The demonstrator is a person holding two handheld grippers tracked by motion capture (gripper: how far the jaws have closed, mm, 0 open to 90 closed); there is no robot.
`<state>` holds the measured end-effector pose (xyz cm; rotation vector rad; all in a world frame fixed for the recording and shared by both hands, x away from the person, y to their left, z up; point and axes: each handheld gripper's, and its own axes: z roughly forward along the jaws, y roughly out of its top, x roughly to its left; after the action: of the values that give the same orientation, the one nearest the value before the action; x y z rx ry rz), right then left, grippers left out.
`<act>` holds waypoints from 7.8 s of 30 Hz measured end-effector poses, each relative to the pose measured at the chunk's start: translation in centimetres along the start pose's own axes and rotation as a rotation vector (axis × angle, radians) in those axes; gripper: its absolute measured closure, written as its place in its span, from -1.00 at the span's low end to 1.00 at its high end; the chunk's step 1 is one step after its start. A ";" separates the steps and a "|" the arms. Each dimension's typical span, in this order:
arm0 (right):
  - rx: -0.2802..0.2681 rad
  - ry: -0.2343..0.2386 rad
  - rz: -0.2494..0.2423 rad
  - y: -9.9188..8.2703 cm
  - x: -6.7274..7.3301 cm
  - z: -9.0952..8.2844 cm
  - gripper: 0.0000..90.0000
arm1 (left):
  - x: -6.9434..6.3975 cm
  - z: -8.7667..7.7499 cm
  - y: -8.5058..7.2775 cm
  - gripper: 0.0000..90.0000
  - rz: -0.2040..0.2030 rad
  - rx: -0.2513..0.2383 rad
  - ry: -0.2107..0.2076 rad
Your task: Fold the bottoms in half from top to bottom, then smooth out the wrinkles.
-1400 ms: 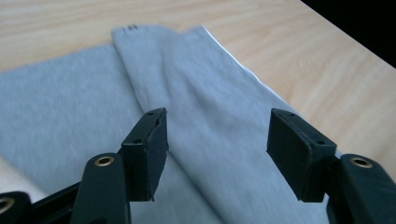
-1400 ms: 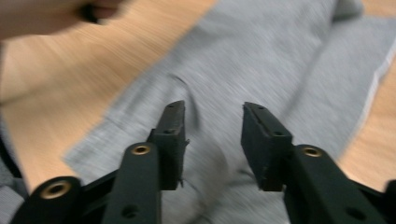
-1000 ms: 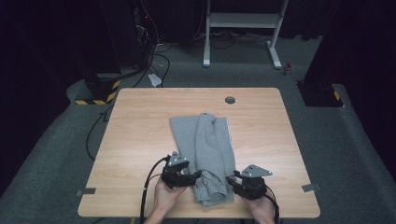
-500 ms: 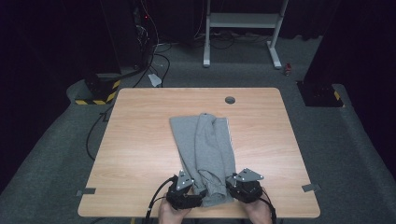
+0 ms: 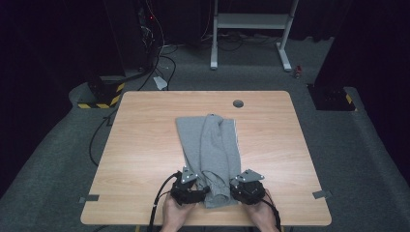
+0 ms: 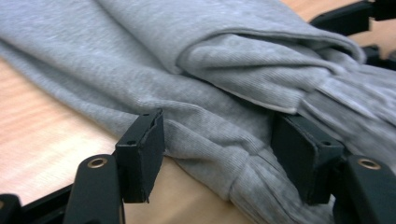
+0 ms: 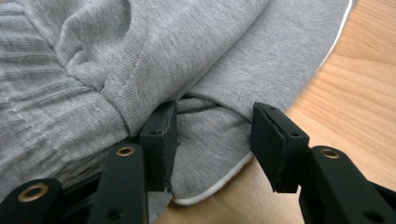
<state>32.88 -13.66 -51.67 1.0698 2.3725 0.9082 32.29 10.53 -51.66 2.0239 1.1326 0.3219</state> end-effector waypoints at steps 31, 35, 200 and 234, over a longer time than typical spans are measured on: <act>-0.133 0.055 0.048 4.4 -0.1 -1.3 0.25 | 2.1 -0.6 1.4 -0.20 -0.027 -0.038 0.024; -0.165 0.127 0.020 5.9 1.1 -2.4 0.26 | 2.0 -0.5 1.1 -0.20 -0.025 -0.038 0.027; 0.003 -0.135 0.108 7.0 -7.7 3.7 0.39 | 4.7 3.8 6.1 -0.01 0.070 0.008 0.131; 0.026 -0.069 0.286 3.6 -10.7 3.7 0.03 | 6.6 5.1 6.4 -0.13 0.037 0.097 0.169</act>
<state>43.66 -18.61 -51.03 1.4529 2.2164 0.9197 42.74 11.37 -51.34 2.1366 1.2361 0.4723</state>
